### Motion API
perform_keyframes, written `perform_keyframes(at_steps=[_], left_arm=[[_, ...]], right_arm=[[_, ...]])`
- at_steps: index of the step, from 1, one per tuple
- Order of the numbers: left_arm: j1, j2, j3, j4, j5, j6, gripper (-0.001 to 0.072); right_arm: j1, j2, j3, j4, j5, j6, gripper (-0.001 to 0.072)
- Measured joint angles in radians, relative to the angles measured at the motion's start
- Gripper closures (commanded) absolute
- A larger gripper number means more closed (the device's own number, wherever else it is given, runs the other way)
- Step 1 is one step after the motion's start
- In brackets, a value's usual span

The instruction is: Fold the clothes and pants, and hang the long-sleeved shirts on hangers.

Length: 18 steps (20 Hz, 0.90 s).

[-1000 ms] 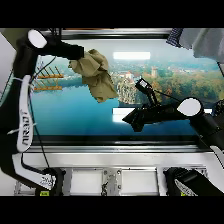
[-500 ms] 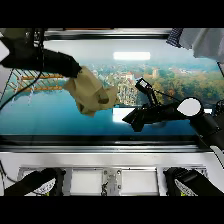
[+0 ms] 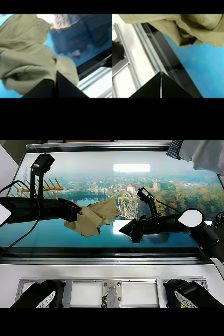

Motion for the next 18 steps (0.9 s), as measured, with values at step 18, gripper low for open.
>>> perform_keyframes(at_steps=[18], left_arm=[[-0.238, -0.232, 0.500, -0.238, 0.119, 0.080, 0.0694]], right_arm=[[-0.612, 0.314, 0.209, -0.601, -0.115, 0.447, 0.0700]])
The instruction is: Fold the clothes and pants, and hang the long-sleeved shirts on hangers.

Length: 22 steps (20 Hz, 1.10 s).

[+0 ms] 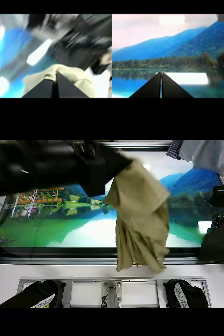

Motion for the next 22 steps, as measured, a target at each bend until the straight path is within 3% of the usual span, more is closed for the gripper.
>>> perform_keyframes(at_steps=[6, 7, 8, 9, 15, 17, 22], left_arm=[[0.145, 0.052, -0.607, 0.062, 0.043, -0.040, 0.0694], [0.170, 0.055, -0.683, 0.063, 0.062, -0.040, 0.0693], [0.195, 0.058, -0.751, 0.064, 0.075, -0.041, 0.0693], [0.216, 0.060, -0.798, 0.064, 0.086, -0.044, 0.0694], [0.267, 0.064, -0.911, 0.066, 0.109, -0.048, 0.0693], [0.262, 0.064, -0.920, 0.066, 0.113, -0.048, 0.0693], [0.251, 0.064, -0.927, 0.068, 0.125, -0.048, 0.0693]], right_arm=[[0.076, -0.029, -0.085, -0.009, 0.084, 0.000, 0.0687], [0.110, -0.031, -0.117, -0.008, 0.090, 0.000, 0.0543], [0.151, -0.034, -0.154, -0.008, 0.095, 0.000, 0.0216], [0.192, -0.040, -0.190, -0.005, 0.097, 0.000, 0.0134], [0.479, -0.219, -0.316, 0.014, 0.062, 0.000, 0.0155], [0.548, -0.331, -0.292, 0.014, 0.024, 0.000, 0.0242], [0.640, -0.651, -0.113, 0.017, -0.019, 0.023, 0.0242]])
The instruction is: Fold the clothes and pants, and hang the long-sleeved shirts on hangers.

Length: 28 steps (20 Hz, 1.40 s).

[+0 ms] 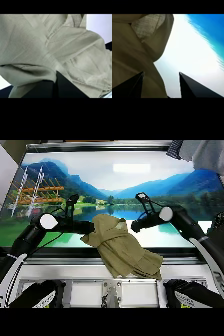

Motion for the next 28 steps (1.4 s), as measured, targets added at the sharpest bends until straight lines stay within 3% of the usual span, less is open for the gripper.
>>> perform_keyframes(at_steps=[6, 7, 9, 14, 19, 24, 28], left_arm=[[-0.002, 0.000, -0.001, 0.002, 0.005, 0.000, 0.0694], [-0.002, 0.000, -0.001, 0.002, 0.005, 0.000, 0.0693], [-0.002, 0.000, -0.001, 0.002, 0.006, 0.000, 0.0693], [0.036, 0.000, 0.060, 0.002, -0.005, 0.000, 0.0694], [0.128, 0.000, 0.415, 0.002, -0.097, 0.004, 0.0693], [0.144, 0.001, 0.693, 0.002, -0.222, 0.004, 0.0694], [0.146, 0.000, 0.667, 0.005, -0.294, 0.000, 0.0693]], right_arm=[[0.031, -0.277, 0.204, -0.003, -0.013, 0.015, 0.0245], [0.034, -0.305, 0.224, -0.003, -0.014, 0.015, 0.0346], [0.042, -0.344, 0.252, -0.004, -0.031, 0.018, 0.0700], [0.051, -0.315, 0.316, -0.113, -0.058, 0.026, 0.0701], [0.039, -0.025, 0.454, -0.308, 0.058, 0.053, 0.0702], [0.035, 0.284, 0.468, -0.365, 0.295, 0.195, 0.0702], [0.057, 0.451, 0.347, -0.375, 0.439, 0.348, 0.0702]])
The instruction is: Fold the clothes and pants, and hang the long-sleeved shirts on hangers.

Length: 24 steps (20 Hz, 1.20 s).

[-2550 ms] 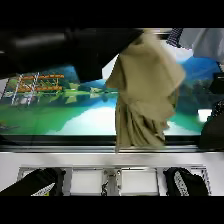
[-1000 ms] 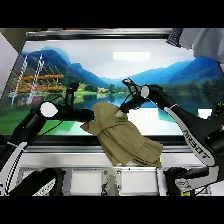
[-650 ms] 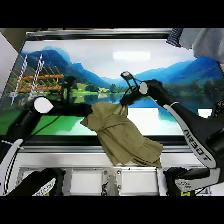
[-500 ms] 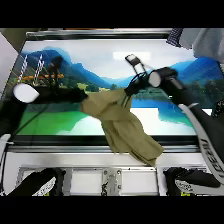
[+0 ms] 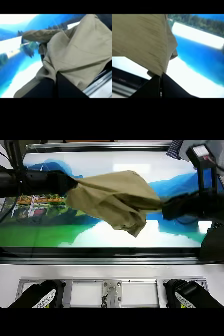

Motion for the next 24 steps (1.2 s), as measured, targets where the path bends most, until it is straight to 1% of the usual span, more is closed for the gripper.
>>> perform_keyframes(at_steps=[2, 5, 8, 13, 14, 15, 16, 17, 20, 24], left_arm=[[0.000, -0.004, -0.074, 0.000, -0.008, 0.000, 0.0694], [-0.001, -0.040, -0.197, -0.004, 0.014, 0.000, 0.0693], [-0.020, -0.113, -0.281, -0.015, 0.035, 0.000, 0.0693], [-0.072, -0.254, -0.328, -0.028, 0.075, 0.012, 0.0693], [-0.080, -0.271, -0.331, -0.029, 0.084, 0.015, 0.0693], [-0.086, -0.282, -0.333, -0.030, 0.094, 0.016, 0.0693], [-0.090, -0.288, -0.335, -0.030, 0.099, 0.016, 0.0693], [-0.092, -0.289, -0.336, -0.030, 0.104, 0.016, 0.0693], [-0.085, -0.277, -0.338, -0.030, 0.114, 0.019, 0.0693], [-0.063, -0.256, -0.338, -0.031, 0.117, 0.023, 0.0693]], right_arm=[[0.037, 0.066, -0.101, 0.000, 0.037, 0.084, 0.0702], [0.088, 0.106, -0.224, -0.002, 0.055, 0.166, 0.0702], [0.109, 0.106, -0.312, -0.011, 0.049, 0.206, 0.0701], [0.118, 0.079, -0.414, -0.015, -0.002, 0.223, 0.0686], [0.119, 0.076, -0.433, -0.015, -0.011, 0.212, 0.0628], [0.119, 0.074, -0.448, -0.015, -0.021, 0.193, 0.0435], [0.120, 0.072, -0.459, -0.015, -0.031, 0.167, 0.0274], [0.120, 0.072, -0.466, -0.014, -0.042, 0.139, 0.0244], [0.120, 0.070, -0.478, -0.010, -0.094, 0.063, 0.0242], [0.124, 0.057, -0.485, 0.010, -0.188, -0.008, 0.0241]])
